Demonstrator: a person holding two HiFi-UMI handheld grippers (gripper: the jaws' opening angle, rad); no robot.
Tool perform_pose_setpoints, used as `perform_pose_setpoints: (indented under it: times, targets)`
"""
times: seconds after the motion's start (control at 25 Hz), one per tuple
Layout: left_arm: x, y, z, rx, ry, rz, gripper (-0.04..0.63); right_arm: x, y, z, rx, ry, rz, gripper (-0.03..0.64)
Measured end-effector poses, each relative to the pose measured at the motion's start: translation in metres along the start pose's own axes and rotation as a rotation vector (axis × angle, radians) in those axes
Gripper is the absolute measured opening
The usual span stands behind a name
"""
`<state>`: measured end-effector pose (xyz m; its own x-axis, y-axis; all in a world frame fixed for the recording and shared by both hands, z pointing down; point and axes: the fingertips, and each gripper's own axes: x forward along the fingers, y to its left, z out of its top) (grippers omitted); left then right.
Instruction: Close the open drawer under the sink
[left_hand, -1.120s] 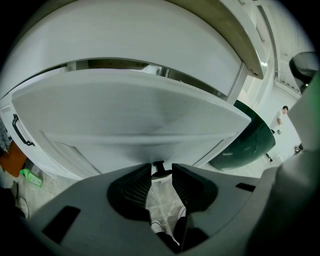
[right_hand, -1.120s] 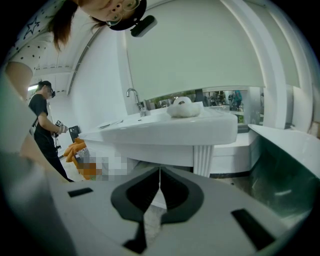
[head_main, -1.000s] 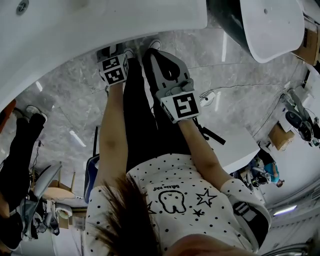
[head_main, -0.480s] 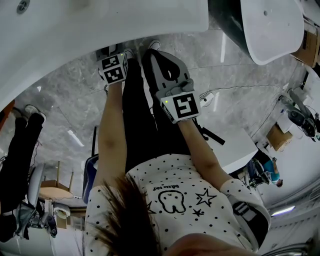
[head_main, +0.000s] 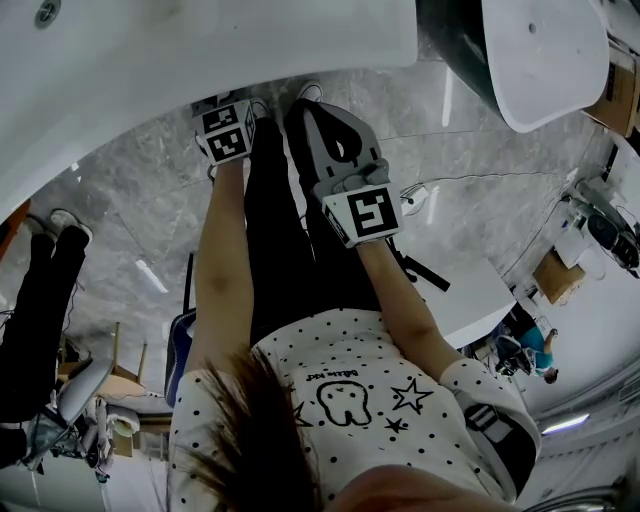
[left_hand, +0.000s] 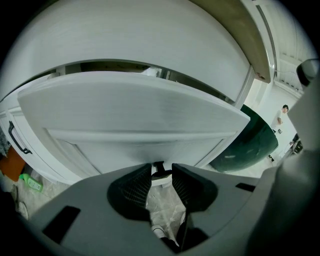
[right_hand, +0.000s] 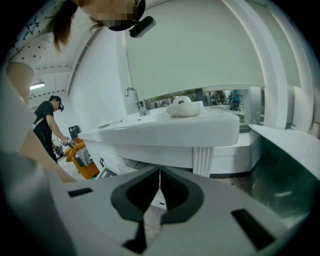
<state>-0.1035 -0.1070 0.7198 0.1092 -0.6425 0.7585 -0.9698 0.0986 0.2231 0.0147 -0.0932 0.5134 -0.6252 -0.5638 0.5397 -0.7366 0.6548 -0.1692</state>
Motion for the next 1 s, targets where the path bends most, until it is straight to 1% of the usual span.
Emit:
perform_pose_setpoints:
  times: [1.0]
  targets:
    - [0.0026,0.0042,0.0061,0.001,-0.008,0.002,0.13,0.0019,-0.0009,0.0023,0.002,-0.005,-0.001,0.015]
